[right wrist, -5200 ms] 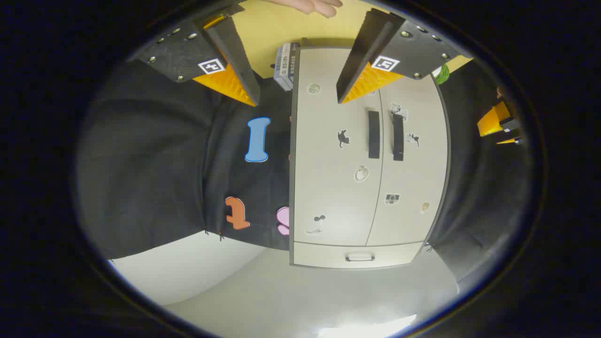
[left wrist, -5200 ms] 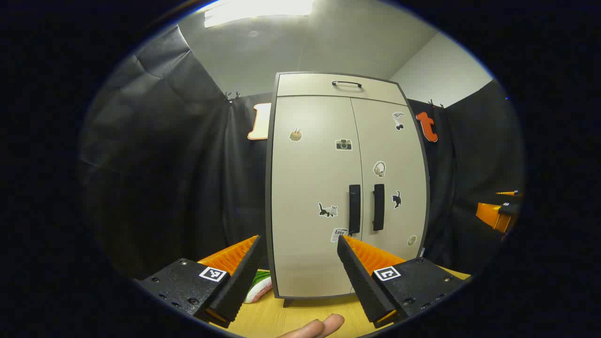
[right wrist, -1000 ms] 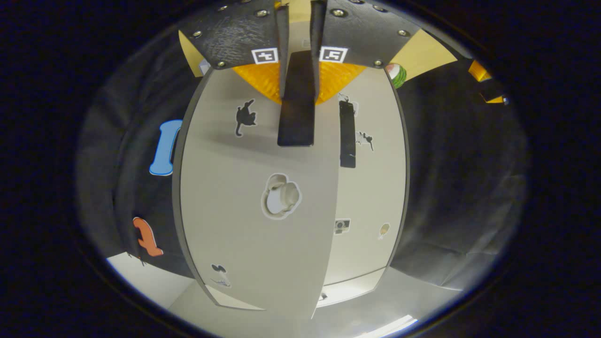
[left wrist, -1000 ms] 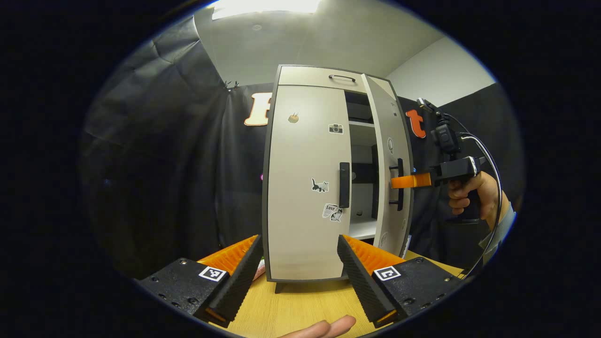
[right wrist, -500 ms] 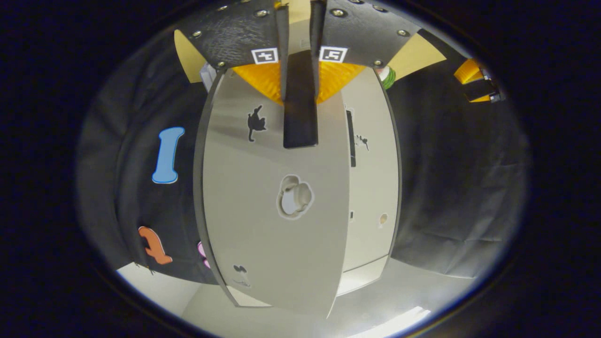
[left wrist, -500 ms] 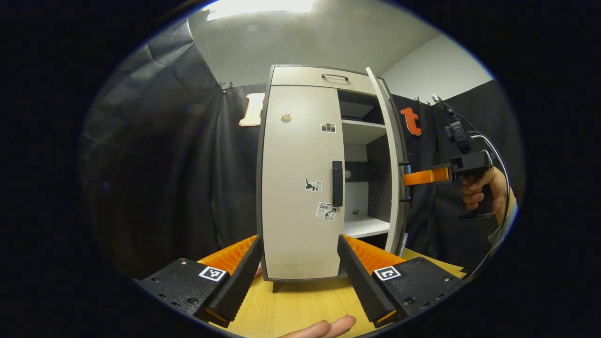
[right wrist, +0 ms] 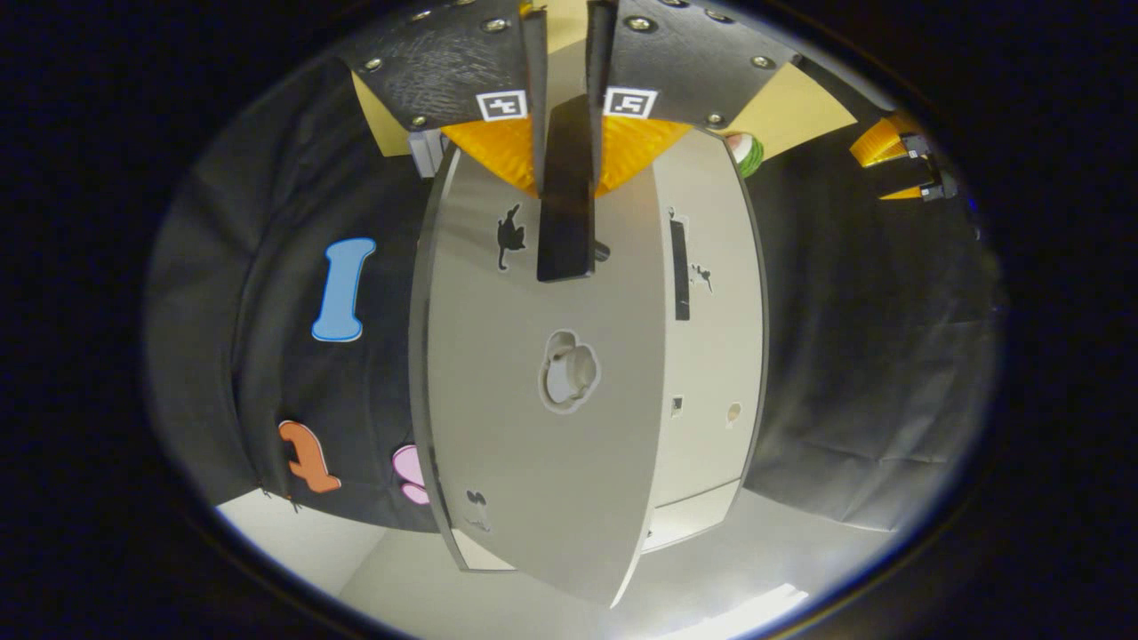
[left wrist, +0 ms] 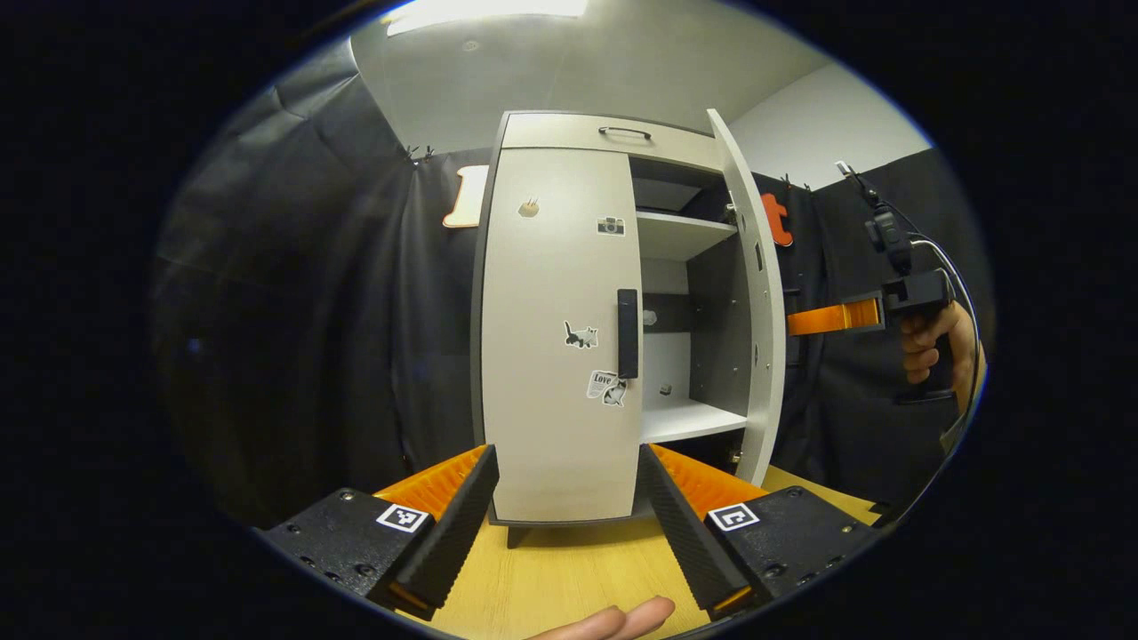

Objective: Open the right door of the double-door shoe cabinet with the right hand, and open the left door with the left hand.

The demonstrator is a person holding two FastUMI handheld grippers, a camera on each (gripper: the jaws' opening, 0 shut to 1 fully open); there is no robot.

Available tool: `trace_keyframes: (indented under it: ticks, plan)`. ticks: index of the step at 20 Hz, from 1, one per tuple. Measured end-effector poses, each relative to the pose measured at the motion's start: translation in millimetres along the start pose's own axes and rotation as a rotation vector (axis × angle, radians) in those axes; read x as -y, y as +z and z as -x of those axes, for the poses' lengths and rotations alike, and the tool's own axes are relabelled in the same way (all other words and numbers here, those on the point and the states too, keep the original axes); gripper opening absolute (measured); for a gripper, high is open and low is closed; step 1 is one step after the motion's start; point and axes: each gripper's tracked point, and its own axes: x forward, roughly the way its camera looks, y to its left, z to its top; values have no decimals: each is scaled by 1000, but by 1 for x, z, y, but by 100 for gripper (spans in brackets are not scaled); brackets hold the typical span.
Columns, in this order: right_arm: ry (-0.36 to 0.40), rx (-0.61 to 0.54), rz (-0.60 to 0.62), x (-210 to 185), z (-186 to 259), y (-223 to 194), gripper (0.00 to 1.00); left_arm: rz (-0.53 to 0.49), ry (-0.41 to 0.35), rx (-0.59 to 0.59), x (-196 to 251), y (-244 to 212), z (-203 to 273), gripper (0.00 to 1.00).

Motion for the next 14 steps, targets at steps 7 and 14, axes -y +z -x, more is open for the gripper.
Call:
trace_keyframes:
  ticks: [7, 14]
  plan:
    - [-32, 4, -20, 24, 19, 0, 17, -14, -1, -8, 2, -7, -3, 98]
    - [-161, 0, -5, 77, 37, -1, 16, -19, -34, -3, 19, -11, -4, 98]
